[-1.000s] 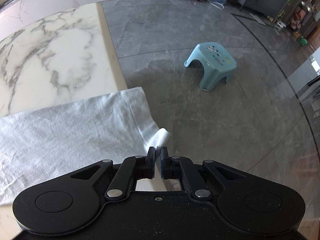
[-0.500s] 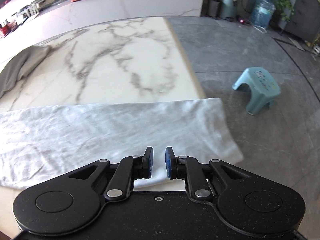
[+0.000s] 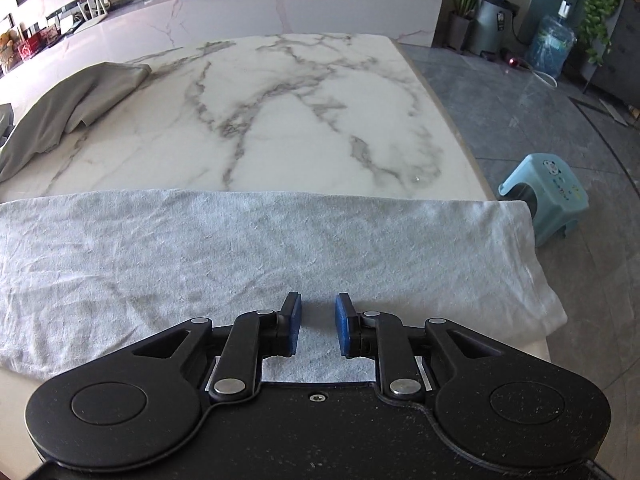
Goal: Fold clothes
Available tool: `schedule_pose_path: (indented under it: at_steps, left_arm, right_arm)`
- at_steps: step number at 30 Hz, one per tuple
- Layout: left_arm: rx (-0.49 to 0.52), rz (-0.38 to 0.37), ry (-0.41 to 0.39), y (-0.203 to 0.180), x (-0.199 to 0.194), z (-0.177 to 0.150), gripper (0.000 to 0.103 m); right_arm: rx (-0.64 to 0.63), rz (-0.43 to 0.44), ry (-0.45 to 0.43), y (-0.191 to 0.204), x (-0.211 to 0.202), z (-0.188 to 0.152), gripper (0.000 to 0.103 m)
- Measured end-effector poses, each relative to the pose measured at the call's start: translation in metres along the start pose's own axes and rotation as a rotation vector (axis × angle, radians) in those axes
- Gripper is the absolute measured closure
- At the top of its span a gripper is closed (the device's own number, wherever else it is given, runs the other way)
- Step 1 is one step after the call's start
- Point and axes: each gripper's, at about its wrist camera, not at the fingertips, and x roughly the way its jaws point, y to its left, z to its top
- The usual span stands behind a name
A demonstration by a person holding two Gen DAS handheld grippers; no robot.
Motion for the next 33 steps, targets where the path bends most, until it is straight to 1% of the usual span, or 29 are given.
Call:
schedule_pose_path:
  at_steps: [3, 7, 10, 12, 16, 20, 24, 25, 26, 27, 28, 29, 32, 33]
  left_arm:
    - [-0.014, -0.009, 0.007, 0.000, 0.000, 0.000, 0.089]
    - [0.015, -0.026, 0.020, -0.005, 0.000, 0.001, 0.102]
    - [0.045, -0.019, 0.035, -0.011, 0.000, 0.003, 0.103]
    - [0.046, -0.023, 0.045, -0.012, 0.000, 0.004, 0.103]
    - [0.033, -0.076, 0.053, -0.010, -0.004, 0.000, 0.103]
    - [0.017, -0.138, 0.053, -0.004, -0.008, -0.004, 0.103]
    - [0.002, -0.163, 0.050, 0.002, -0.010, -0.007, 0.103]
    - [0.001, -0.160, 0.050, 0.003, -0.010, -0.007, 0.101]
    - [0.008, -0.147, 0.046, 0.003, -0.012, -0.008, 0.097]
    - [0.008, -0.140, 0.029, 0.004, -0.015, -0.007, 0.094]
    - [0.006, -0.134, 0.009, 0.005, -0.019, -0.007, 0.089]
    - [-0.021, -0.132, -0.015, 0.010, -0.022, -0.004, 0.084]
    - [-0.116, -0.127, -0.080, 0.024, -0.028, 0.005, 0.077]
    - [-0.145, -0.122, -0.092, 0.027, -0.029, 0.009, 0.076]
  right_arm:
    - [-0.031, -0.004, 0.013, 0.001, -0.002, -0.003, 0.084]
    - [-0.055, -0.010, 0.065, 0.003, -0.003, -0.002, 0.084]
    - [-0.075, -0.011, 0.124, 0.004, -0.005, -0.001, 0.084]
    - [-0.074, -0.008, 0.163, 0.002, -0.006, -0.001, 0.084]
    - [-0.081, -0.009, 0.236, 0.002, -0.006, -0.002, 0.084]
    - [-0.118, -0.028, 0.274, 0.005, -0.008, -0.006, 0.084]
    - [-0.133, -0.043, 0.314, 0.006, -0.010, -0.010, 0.084]
    - [-0.132, -0.045, 0.321, 0.006, -0.010, -0.010, 0.084]
    - [-0.131, -0.047, 0.326, 0.005, -0.010, -0.010, 0.084]
    - [-0.132, -0.049, 0.315, 0.005, -0.011, -0.010, 0.084]
    - [-0.133, -0.051, 0.297, 0.005, -0.013, -0.011, 0.084]
    - [-0.133, -0.046, 0.273, 0.005, -0.016, -0.011, 0.084]
    - [-0.133, -0.028, 0.199, 0.007, -0.025, -0.010, 0.084]
    - [-0.133, -0.024, 0.172, 0.009, -0.028, -0.007, 0.082]
